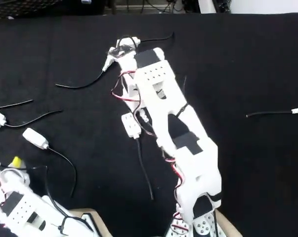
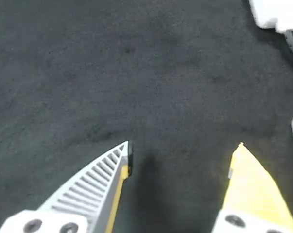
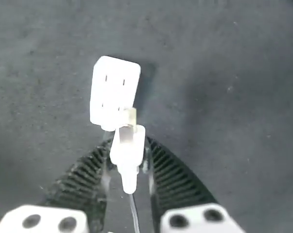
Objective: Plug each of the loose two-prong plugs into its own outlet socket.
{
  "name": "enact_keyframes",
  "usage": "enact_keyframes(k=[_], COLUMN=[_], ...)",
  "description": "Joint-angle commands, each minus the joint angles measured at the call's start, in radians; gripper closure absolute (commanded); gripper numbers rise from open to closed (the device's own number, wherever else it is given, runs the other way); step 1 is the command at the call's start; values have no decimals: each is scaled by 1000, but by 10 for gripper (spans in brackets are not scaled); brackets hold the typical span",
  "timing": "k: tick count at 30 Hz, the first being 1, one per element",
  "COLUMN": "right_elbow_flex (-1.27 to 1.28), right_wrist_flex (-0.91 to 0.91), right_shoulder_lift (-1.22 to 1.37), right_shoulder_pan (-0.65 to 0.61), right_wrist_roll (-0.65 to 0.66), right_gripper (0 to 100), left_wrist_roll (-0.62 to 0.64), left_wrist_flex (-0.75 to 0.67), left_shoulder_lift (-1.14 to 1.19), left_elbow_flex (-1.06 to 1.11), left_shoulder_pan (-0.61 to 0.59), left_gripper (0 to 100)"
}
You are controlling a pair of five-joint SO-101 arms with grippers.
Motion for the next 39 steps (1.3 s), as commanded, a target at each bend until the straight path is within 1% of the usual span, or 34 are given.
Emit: enact_keyframes(k=[1,4,7,11,14,16,21,28,31,34,39], right_elbow_flex=[8,67,166,295,374,410,447,455,456,456,453], right_wrist_flex=[25,25,21,21,18,0,-9,-9,-9,-9,-23], right_shoulder_lift=[-177,-306,-429,-558,-628,-664,-687,-684,-684,-684,-685], right_shoulder_pan=[-71,-120,-133,-135,-137,-135,-138,-133,-132,-132,-132], right_wrist_roll=[-5,32,72,114,160,178,206,207,207,207,204], right_gripper=[986,986,986,986,986,986,986,986,986,986,986], left_wrist_roll=[2,3,17,149,245,270,272,276,276,276,270], left_wrist_flex=[-34,-137,-221,-288,-293,-293,-292,-296,-298,-293,-293], left_shoulder_lift=[-11,-11,-11,-11,-11,-11,-11,-20,-81,-184,-382], left_elbow_flex=[-8,-33,-68,-145,-222,-259,-272,-292,-292,-282,-162], left_shoulder_pan=[139,275,392,526,641,730,970,1268,1345,1385,1452], left_gripper=[671,671,671,671,671,671,671,671,671,671,671])
